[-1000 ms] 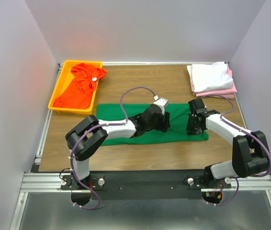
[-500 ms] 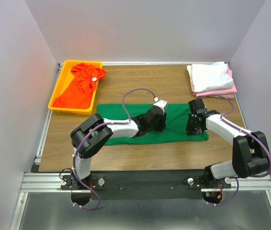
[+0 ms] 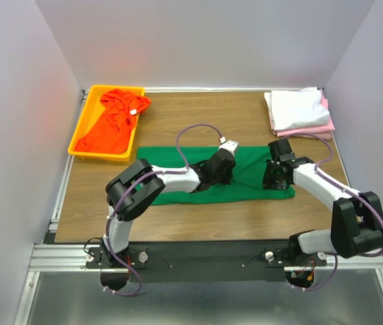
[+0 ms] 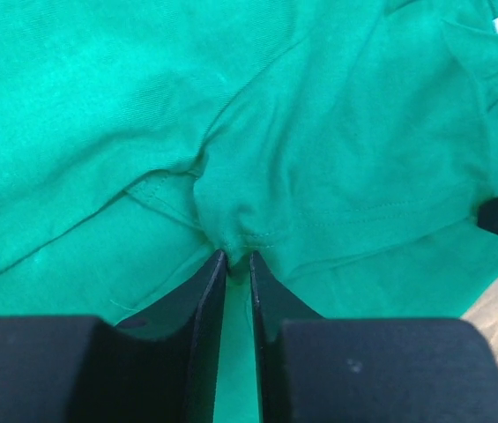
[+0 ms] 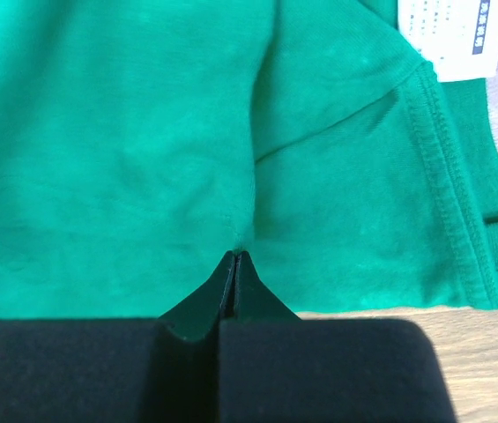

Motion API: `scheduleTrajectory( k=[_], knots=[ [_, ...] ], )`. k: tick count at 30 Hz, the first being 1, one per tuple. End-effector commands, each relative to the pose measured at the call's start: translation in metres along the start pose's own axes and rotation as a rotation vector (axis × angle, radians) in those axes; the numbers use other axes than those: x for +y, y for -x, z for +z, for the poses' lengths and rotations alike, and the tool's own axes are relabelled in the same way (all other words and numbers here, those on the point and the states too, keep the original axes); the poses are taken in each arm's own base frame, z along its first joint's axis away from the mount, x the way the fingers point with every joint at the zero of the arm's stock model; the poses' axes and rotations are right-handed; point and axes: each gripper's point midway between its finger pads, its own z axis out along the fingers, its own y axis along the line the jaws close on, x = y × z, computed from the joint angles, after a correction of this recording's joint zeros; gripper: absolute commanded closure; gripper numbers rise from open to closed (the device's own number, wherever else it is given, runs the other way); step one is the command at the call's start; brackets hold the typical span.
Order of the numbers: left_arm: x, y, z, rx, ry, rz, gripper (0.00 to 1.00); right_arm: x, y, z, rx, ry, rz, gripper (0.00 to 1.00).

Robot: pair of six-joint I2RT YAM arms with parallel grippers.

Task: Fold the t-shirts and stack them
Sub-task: Fold the tshirt

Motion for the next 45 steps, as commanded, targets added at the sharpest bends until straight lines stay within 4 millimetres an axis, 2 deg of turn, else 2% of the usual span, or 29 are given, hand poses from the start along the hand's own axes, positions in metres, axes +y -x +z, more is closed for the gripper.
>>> scheduleTrajectory(
  k=[1, 2, 5, 6, 7, 12, 19, 45],
  knots=[
    [0.007, 0.0, 0.006, -0.001, 0.053, 0.02, 0.78, 0.012, 0.007, -0.014, -0.04, 0.088, -0.005, 1.0],
    [0.008, 0.0, 0.006, 0.0, 0.053, 0.02, 0.84, 0.013, 0.008, -0.017, -0.044, 0.096, -0.005, 1.0],
    [0.007, -0.001, 0.006, 0.005, 0.053, 0.023, 0.92, 0.014, 0.006, -0.021, -0.042, 0.105, 0.004, 1.0],
    [0.008, -0.001, 0.006, 0.007, 0.055, 0.026, 0.99, 0.014, 0.006, -0.023, -0.042, 0.105, 0.005, 1.0],
    [0.008, -0.003, 0.006, 0.01, 0.055, 0.028, 1.0, 0.014, 0.005, -0.023, -0.039, 0.104, 0.007, 1.0],
    [0.012, -0.001, -0.001, 0.005, 0.066, 0.033, 1.0, 0.022, -0.001, -0.034, -0.014, 0.161, 0.01, 1.0],
    [0.012, -0.002, -0.007, 0.007, 0.056, 0.041, 1.0, 0.022, -0.006, -0.047, -0.015, 0.175, 0.027, 1.0],
    [0.007, -0.006, -0.02, 0.018, 0.016, 0.048, 1.0, 0.026, -0.027, -0.063, 0.024, 0.214, 0.058, 1.0]
  ],
)
